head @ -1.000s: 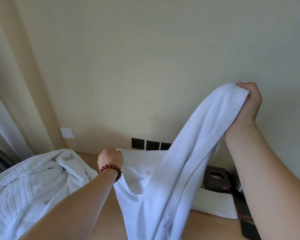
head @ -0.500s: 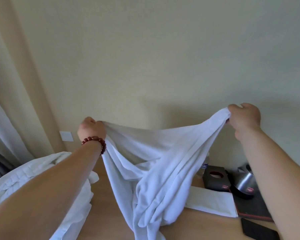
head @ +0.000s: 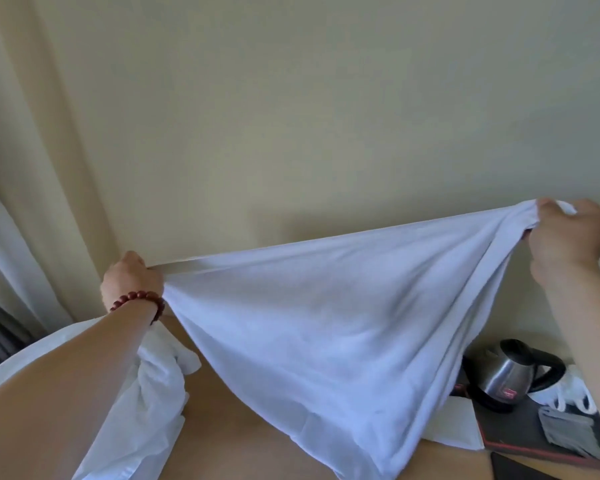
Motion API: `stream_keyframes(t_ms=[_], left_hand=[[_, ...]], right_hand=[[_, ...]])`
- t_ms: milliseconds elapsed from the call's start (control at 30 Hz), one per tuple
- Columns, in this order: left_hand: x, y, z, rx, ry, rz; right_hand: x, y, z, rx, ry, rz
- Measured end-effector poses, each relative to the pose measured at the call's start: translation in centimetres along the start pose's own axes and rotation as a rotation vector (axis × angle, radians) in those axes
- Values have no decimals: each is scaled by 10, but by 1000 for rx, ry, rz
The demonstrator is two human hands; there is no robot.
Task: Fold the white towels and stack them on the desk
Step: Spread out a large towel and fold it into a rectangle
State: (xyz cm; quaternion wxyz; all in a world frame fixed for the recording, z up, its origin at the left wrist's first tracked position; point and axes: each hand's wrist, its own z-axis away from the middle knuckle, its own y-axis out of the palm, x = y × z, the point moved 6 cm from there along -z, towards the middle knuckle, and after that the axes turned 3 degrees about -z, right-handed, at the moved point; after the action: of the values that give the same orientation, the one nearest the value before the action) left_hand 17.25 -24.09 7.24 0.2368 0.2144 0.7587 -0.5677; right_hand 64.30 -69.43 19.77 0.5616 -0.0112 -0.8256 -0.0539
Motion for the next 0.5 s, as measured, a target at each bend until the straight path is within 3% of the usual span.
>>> stream_keyframes(t_ms=[200,367,500], left_hand=[[13,-9,-19,-9,-65,-66],[-26,-42,-35,-146,135,-84],[-49,-62,-63,-172,-8,-7]], right_hand=[[1,22,8,65,-44,11],[-22,24,-8,50,40,-39],[-38,42,-18,84,53,-25]])
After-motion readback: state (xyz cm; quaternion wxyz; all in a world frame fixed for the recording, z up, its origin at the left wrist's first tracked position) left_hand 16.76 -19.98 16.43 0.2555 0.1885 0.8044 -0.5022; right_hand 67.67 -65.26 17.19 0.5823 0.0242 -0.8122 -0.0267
